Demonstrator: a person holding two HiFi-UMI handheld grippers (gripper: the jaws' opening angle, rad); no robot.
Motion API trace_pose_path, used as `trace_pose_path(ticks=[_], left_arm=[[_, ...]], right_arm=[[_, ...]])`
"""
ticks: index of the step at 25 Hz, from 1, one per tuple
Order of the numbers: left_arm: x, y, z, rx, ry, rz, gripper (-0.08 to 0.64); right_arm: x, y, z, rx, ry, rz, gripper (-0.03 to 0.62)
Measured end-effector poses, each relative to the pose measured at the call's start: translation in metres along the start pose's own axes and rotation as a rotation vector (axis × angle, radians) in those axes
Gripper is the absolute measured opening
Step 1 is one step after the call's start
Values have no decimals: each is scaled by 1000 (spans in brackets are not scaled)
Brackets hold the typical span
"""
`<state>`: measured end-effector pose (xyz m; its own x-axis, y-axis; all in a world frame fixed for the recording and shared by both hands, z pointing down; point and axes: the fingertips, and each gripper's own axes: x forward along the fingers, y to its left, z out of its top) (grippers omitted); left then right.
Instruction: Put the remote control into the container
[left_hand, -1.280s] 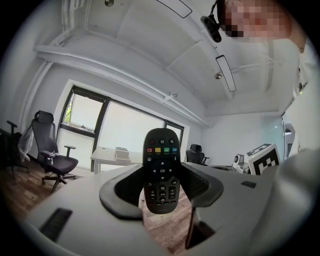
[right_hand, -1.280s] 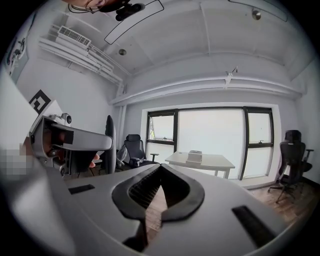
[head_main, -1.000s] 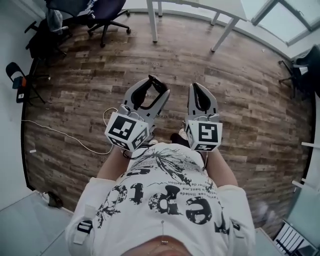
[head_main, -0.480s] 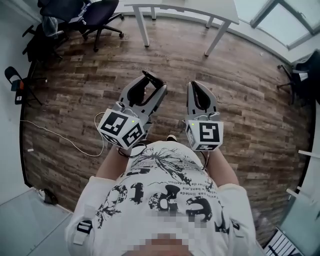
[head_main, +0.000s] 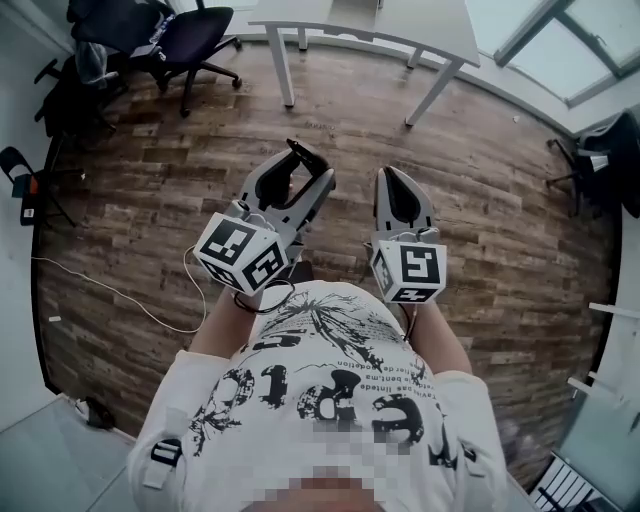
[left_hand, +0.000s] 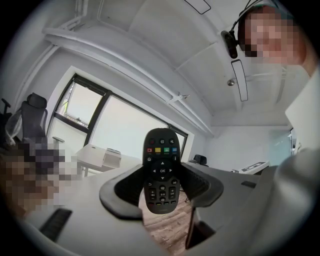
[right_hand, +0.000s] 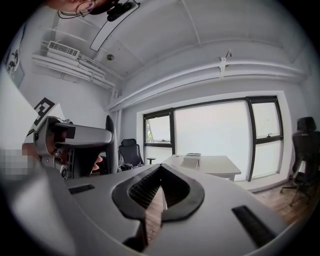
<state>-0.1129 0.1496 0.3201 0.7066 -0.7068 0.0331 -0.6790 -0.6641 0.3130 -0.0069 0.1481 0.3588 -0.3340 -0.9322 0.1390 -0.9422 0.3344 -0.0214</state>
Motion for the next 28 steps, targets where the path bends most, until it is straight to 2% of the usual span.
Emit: trace_pose_path(ticks=[3,6,14,22,28], left_arm=[[1,31,15,20,2,-14,233],[-1,67,28,44,16,-19,233],[-6,134,36,32,46,-15,233],[22,158,34,43,63,24,233],[75,159,39,55,67,62,233]], right_arm=[[28,15,7,-9,-2,-19,2],[58,33,14,25,-13,-48,2],[111,74,17,29,8,-58,2],[147,44,17,17,12,-51,2],[175,-3,27,19,-3,-16,2]])
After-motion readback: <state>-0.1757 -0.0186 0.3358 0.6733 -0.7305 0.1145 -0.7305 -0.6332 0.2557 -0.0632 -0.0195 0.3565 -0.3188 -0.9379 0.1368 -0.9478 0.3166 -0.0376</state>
